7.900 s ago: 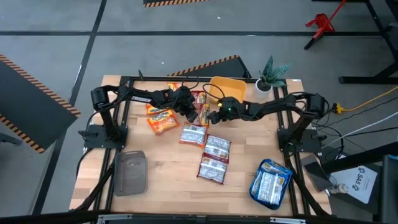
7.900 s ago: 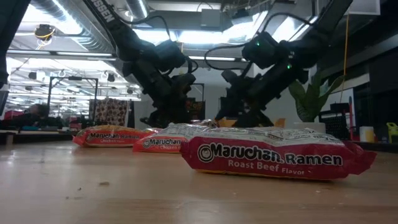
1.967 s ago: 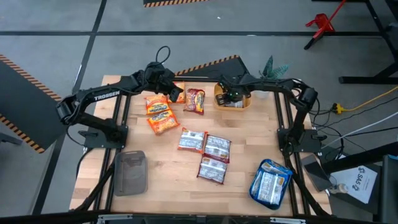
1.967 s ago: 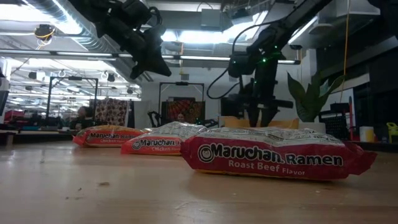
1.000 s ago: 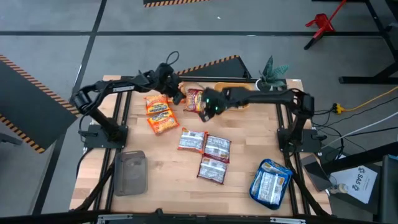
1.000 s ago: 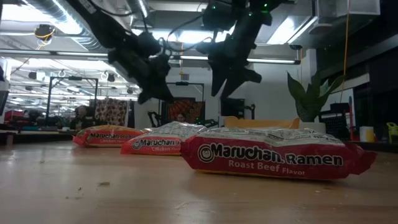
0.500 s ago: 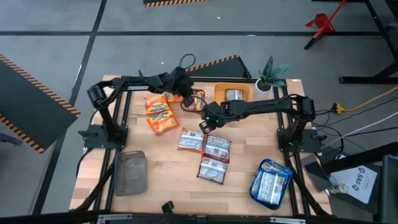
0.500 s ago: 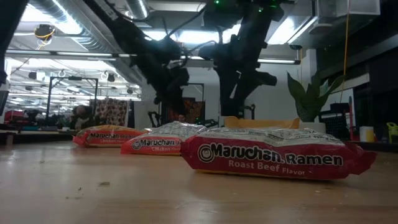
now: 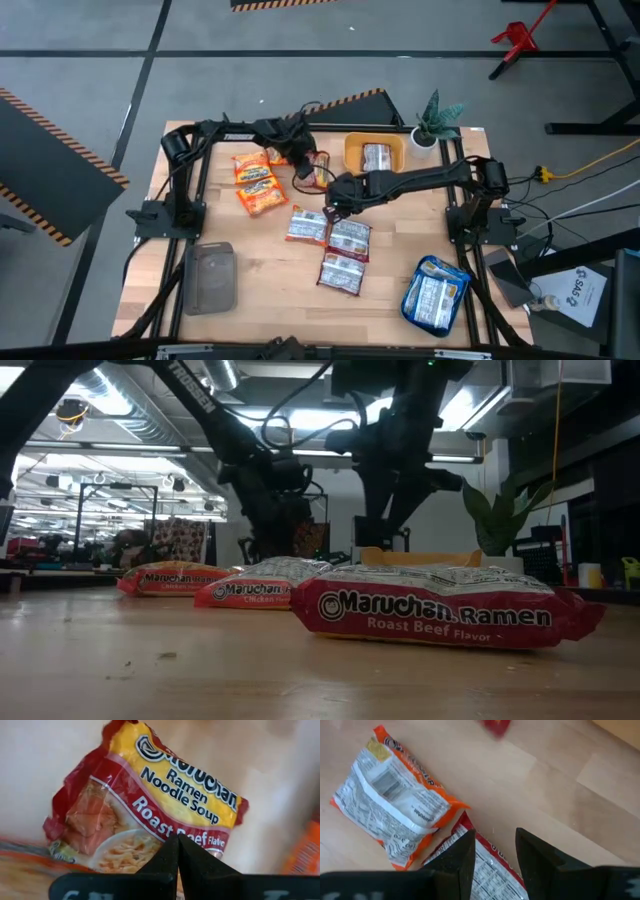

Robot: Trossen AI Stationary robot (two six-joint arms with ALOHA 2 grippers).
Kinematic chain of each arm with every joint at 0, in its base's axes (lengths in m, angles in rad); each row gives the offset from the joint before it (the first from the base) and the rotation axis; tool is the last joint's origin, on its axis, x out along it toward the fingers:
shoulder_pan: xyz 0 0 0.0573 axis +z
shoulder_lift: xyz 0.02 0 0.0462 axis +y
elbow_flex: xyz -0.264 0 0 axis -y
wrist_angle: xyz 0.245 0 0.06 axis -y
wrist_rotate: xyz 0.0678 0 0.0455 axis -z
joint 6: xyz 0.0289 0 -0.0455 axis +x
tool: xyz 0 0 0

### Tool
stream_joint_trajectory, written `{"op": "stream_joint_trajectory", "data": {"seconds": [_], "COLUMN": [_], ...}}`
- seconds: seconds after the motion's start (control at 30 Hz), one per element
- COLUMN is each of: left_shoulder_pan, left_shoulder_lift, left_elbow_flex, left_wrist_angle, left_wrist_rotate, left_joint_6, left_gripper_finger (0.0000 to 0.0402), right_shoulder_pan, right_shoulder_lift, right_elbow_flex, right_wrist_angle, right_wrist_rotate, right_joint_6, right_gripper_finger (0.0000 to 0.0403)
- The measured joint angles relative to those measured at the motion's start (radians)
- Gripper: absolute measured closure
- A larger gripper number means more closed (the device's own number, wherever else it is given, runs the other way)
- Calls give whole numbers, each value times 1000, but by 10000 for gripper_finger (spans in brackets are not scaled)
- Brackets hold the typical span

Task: Sort Maruchan noodles
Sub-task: Put the red noodle pack into the yellow bin

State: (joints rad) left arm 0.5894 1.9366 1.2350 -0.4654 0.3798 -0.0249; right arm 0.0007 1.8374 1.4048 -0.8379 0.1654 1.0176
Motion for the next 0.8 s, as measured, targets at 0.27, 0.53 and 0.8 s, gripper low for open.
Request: {"op": "stream_joint_trajectory", "data": {"seconds": [0.27,0.53,0.8], "left_shoulder_pan": [-69,-109,-87], "left_shoulder_lift": [1,1,-148], "left_elbow_flex": [-3,-4,-9], "left_wrist_angle": [-142,-134,-139], "left_wrist_rotate": [159,142,-73], "left_joint_6": [-23,-23,6], "left_gripper_finger": [401,401,401], "right_shoulder_pan": [-15,-23,-19], "right_shoulder_lift": [0,1,2], "right_elbow_flex": [-16,-288,-402], "right_wrist_angle": [134,600,802], "right_wrist_rotate": [-19,-76,-43], "right_joint_6": [29,180,264], "right_gripper_finger": [273,197,162]}}
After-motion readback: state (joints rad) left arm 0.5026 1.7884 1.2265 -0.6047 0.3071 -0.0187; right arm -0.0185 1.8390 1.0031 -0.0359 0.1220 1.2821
